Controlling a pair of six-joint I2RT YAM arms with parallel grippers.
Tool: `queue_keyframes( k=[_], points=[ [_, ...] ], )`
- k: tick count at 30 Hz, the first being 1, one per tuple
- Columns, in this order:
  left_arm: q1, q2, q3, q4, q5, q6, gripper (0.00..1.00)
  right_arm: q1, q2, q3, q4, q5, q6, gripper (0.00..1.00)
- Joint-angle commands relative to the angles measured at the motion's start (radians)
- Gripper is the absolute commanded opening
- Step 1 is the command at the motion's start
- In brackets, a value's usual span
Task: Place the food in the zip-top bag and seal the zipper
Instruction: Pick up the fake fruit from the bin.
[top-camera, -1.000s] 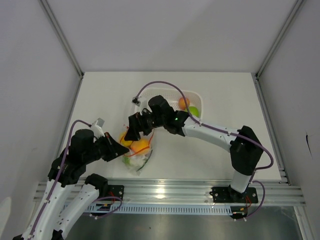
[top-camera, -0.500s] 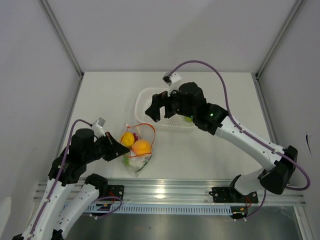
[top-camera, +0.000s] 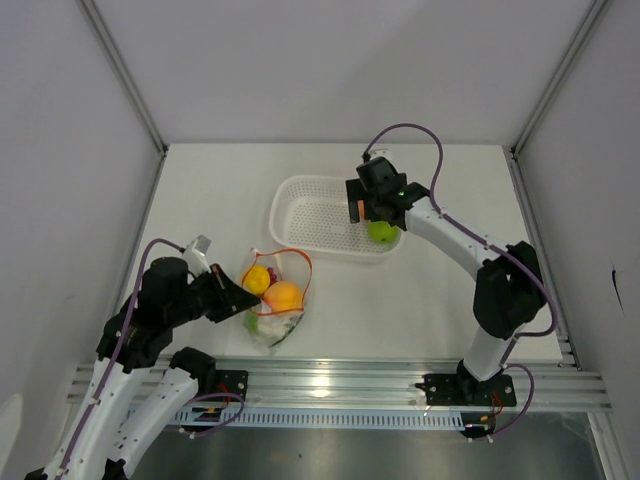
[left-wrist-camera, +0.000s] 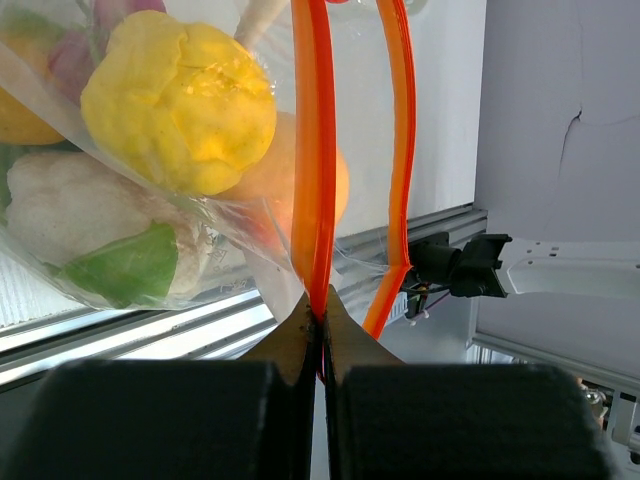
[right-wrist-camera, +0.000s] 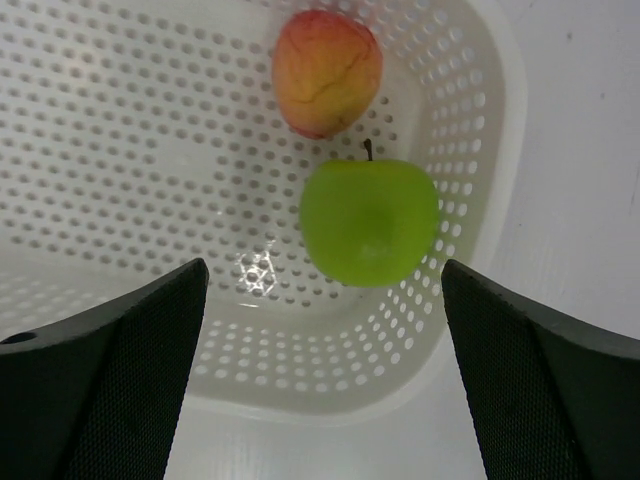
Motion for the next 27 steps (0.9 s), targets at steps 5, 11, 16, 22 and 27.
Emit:
queue_keyframes(
  k=[5,11,16,22,27],
  points=[
    [0.002,-0.013,-0.005,0.041,0.038,-0.007,0.01,0.006,0.160,0.098,-0.025,0.165,-0.039,0.99],
    [0.002,-0.014,-0.014,0.047,0.043,-0.007,0.01,0.007,0.249,0.136,-0.016,0.211,-0.056,0.99],
    [0.002,-0.013,-0.028,0.052,0.045,-0.004,0.01,0.010,0.320,0.172,-0.049,0.272,-0.062,0.99],
    [0.002,-0.006,-0.034,0.061,0.048,-0.004,0.01,0.018,0.341,0.158,-0.051,0.297,-0.064,0.99],
    [0.002,-0.006,-0.037,0.060,0.048,-0.002,0.01,0.024,0.364,0.158,-0.063,0.301,-0.056,0.99]
  ],
)
